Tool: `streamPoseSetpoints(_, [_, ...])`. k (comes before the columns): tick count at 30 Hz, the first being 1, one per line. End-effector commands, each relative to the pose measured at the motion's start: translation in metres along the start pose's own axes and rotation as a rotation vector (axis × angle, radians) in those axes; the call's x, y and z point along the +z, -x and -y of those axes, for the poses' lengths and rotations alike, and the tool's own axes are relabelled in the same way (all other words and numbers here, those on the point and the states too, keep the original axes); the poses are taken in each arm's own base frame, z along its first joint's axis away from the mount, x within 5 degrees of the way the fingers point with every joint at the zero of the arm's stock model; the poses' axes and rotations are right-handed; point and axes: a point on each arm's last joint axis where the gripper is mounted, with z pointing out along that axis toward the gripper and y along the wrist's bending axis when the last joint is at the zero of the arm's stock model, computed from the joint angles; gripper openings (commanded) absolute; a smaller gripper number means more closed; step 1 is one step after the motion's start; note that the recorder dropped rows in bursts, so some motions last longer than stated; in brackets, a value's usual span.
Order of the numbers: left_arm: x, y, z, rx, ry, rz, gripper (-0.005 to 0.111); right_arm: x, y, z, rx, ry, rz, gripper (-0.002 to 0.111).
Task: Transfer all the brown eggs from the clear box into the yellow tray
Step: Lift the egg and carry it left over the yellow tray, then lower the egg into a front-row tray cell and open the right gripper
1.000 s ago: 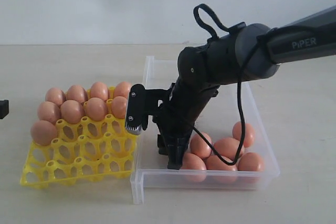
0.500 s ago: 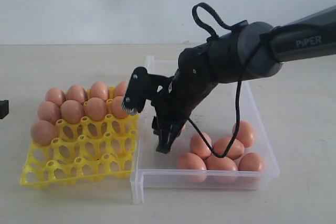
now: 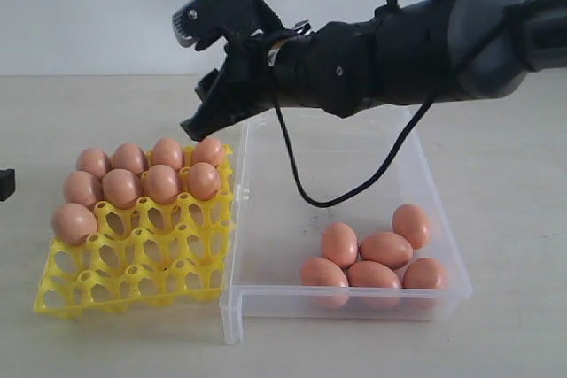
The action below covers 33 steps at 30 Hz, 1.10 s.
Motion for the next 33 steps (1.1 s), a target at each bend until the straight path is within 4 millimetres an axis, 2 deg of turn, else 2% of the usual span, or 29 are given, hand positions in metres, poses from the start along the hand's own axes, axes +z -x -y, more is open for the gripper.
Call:
streamPoseSetpoints(1, [-0.001, 0.0, -0.001, -0.005, 0.0, 0.006, 0.004, -0.001, 0.019, -0.022, 0.013, -0.003, 0.156, 0.0])
streamPoseSetpoints(3, [-0.001, 0.0, -0.001, -0.005, 0.0, 0.006, 0.004, 0.001, 0.024, -0.035, -0.005, 0.028, 0.216, 0.0])
streamPoseSetpoints(5, [-0.001, 0.0, -0.001, -0.003, -0.002, 0.005, 0.004, 0.004, 0.028, -0.047, 0.057, 0.102, 0.314, 0.0])
streamPoseSetpoints(6, [-0.001, 0.0, -0.001, -0.003, -0.002, 0.005, 0.004, 0.007, 0.029, -0.055, 0.105, 0.196, 0.404, 0.0])
streamPoseSetpoints(8, [-0.001, 0.0, -0.001, -0.003, -0.002, 0.005, 0.004, 0.011, 0.026, -0.065, 0.121, 0.337, 0.502, 0.0])
streamPoseSetpoints(10, [-0.001, 0.0, -0.001, -0.003, -0.002, 0.005, 0.004, 0.016, 0.019, -0.068, 0.114, 0.388, 0.515, 0.0])
streamPoseSetpoints(14, [-0.001, 0.0, -0.001, -0.003, -0.002, 0.005, 0.004, 0.026, -0.01, -0.055, 0.195, 0.629, 0.572, 0.0])
streamPoseSetpoints(17, [-0.001, 0.0, -0.001, -0.003, -0.002, 0.005, 0.004, 0.037, -0.046, -0.044, 0.223, 0.756, 0.592, 0.0])
streamPoseSetpoints(19, [-0.001, 0.0, -0.001, -0.003, -0.001, 0.007, 0.004, 0.047, -0.066, -0.046, 0.21, 0.771, 0.545, 0.0])
streamPoseSetpoints(21, [-0.001, 0.0, -0.001, -0.003, -0.001, 0.007, 0.004, 0.054, -0.074, -0.047, 0.18, 0.745, 0.508, 0.0])
streamPoseSetpoints(26, [-0.001, 0.0, -0.001, -0.003, 0.0, 0.007, 0.004, 0.071, -0.069, -0.048, 0.183, 0.789, 0.488, 0.0])
streamPoseSetpoints(30, [-0.001, 0.0, -0.001, -0.001, 0.002, 0.01, 0.004, 0.085, -0.061, -0.063, 0.128, 0.8, 0.45, 0.0])
streamPoseSetpoints(33, [-0.001, 0.0, -0.001, 0.001, 0.002, 0.012, 0.004, 0.096, -0.064, -0.07, 0.123, 0.812, 0.426, 0.0])
